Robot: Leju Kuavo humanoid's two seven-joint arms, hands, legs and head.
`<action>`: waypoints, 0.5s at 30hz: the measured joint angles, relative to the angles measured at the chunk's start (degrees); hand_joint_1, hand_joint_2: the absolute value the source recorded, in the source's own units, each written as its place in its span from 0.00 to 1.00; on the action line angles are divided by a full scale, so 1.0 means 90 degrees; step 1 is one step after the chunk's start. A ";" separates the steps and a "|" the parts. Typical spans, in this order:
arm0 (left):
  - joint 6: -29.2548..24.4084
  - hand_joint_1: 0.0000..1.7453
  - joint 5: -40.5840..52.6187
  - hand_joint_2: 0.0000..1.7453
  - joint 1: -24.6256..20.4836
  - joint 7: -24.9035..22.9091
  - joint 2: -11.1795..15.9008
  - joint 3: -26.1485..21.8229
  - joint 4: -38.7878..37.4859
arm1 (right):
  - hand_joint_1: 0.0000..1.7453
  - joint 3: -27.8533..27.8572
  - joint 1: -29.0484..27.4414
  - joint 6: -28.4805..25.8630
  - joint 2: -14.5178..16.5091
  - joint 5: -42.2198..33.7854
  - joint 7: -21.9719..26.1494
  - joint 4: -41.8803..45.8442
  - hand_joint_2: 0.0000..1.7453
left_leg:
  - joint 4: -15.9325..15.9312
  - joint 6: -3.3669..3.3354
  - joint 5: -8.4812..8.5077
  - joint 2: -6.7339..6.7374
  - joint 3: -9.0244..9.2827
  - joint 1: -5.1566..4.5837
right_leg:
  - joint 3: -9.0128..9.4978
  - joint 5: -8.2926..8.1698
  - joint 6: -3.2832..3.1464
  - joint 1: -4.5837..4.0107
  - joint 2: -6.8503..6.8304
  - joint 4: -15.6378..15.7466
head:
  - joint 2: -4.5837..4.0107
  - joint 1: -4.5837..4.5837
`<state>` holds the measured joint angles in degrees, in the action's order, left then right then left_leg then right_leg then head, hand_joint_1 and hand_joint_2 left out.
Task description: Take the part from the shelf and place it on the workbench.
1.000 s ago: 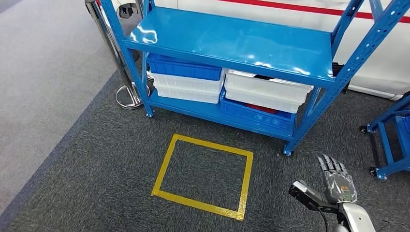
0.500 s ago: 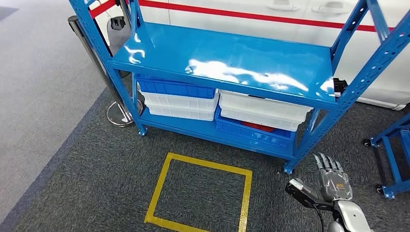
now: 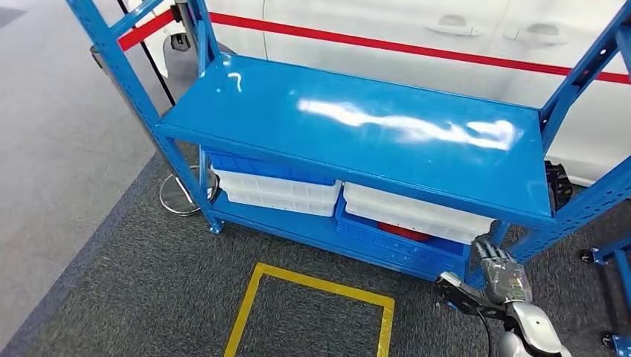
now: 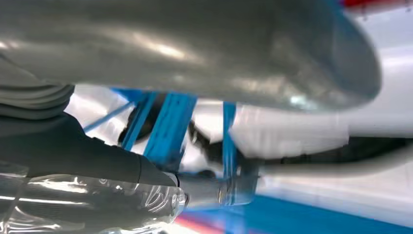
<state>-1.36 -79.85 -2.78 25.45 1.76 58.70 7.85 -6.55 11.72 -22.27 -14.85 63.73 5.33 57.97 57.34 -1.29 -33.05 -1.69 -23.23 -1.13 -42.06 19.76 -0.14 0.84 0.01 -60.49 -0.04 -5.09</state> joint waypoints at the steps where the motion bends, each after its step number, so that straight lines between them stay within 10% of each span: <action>1: 0.0000 0.00 -0.0001 0.00 -0.0022 -0.0003 0.0001 0.0002 0.0000 | 0.00 -0.0001 0.0051 0.0026 0.0015 -0.0038 0.0025 -0.0004 0.00 | 0.0129 0.0030 0.0032 0.0007 -0.0066 0.0001 | 0.0022 0.0062 -0.0054 -0.0004 0.0006 -0.0029 | 0.0000 -0.0001; 4: 0.0005 0.00 0.0000 0.00 -0.0104 -0.0003 -0.0002 0.0008 0.0001 | 0.00 -0.0001 0.0187 0.0058 0.0032 -0.0111 0.0062 -0.0005 0.00 | 0.1146 0.0143 0.0201 0.0071 -0.0655 0.0036 | 0.0219 0.0198 -0.0157 0.0015 0.0010 0.0083 | 0.0000 -0.0008; 8: -0.0026 0.00 0.0002 0.00 -0.0124 -0.0007 -0.0009 0.0016 0.0002 | 0.00 -0.0001 0.0215 0.0396 0.0064 -0.0624 0.0390 -0.0025 0.00 | 0.1926 0.0253 -0.0426 0.0121 -0.1433 0.0116 | 0.0516 0.0401 -0.0181 0.0011 0.0018 0.0143 | 0.0000 -0.0011; 12: -0.0208 0.00 0.0079 0.00 -0.0127 0.0012 -0.0003 0.0055 0.0001 | 0.00 -0.0001 0.0206 0.0766 0.0067 -0.1448 0.0846 0.0011 0.00 | 0.0639 0.0131 0.0560 0.0143 -0.1221 0.0100 | 0.0746 0.0547 -0.0149 -0.0008 0.0036 0.0151 | 0.0000 -0.0010; 15: -0.0286 0.00 0.0146 0.00 -0.0145 0.0081 0.0010 0.0138 0.0000 | 0.00 -0.0004 0.0169 0.0748 0.0050 -0.1583 0.0883 0.0070 0.00 | 0.0095 0.0028 0.0758 0.0140 -0.1106 0.0043 | 0.0766 0.0594 -0.0078 -0.0028 0.0035 0.0159 | 0.0000 -0.0011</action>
<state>-3.93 -78.54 -4.08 26.18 1.85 59.94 7.85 -6.58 13.24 -15.53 -14.40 49.48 13.28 58.60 58.19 -1.03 -26.22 -0.43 -33.18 -0.74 -35.16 25.10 -0.84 0.59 0.33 -59.06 -0.04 -5.19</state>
